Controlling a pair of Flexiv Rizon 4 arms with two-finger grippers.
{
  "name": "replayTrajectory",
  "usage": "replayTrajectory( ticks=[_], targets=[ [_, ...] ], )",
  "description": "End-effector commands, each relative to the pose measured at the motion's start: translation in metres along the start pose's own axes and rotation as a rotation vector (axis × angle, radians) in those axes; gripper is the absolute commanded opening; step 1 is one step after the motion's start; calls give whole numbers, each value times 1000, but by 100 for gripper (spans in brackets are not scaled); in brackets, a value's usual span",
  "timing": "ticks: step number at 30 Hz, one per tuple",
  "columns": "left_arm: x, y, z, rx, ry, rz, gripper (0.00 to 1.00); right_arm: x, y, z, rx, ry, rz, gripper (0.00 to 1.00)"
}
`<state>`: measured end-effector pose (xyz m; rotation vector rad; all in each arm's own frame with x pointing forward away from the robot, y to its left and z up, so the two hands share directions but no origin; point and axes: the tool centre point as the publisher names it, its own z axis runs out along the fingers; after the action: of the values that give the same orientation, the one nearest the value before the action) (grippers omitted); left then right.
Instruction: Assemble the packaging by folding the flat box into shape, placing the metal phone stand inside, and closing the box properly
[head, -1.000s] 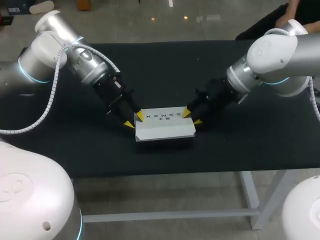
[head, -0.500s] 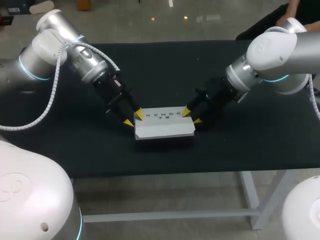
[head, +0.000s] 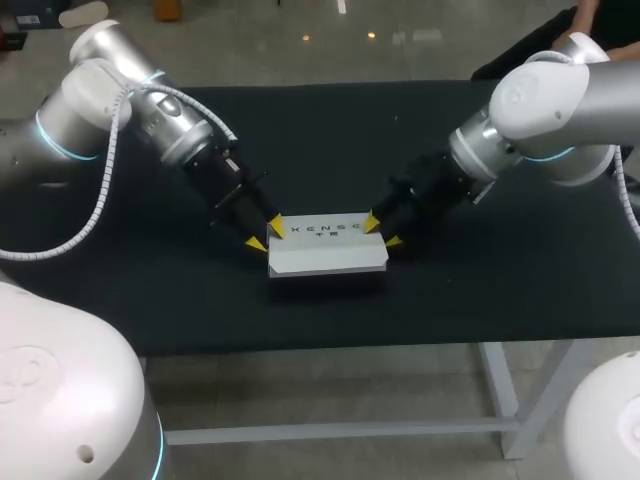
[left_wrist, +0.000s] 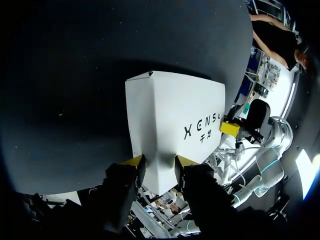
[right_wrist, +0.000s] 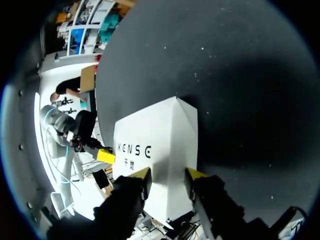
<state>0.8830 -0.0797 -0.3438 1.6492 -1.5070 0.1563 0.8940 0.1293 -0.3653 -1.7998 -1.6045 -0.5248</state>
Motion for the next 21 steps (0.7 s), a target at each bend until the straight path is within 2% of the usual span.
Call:
replayTrajectory(
  ticks=[1,21],
  targets=[
    [6,-3,3,-6,1,0,41,5,1,3,9,4,1,45],
    [1,-1,-1,1,9,-14,41,-1,3,-2,11,6,9,45]
  ],
)
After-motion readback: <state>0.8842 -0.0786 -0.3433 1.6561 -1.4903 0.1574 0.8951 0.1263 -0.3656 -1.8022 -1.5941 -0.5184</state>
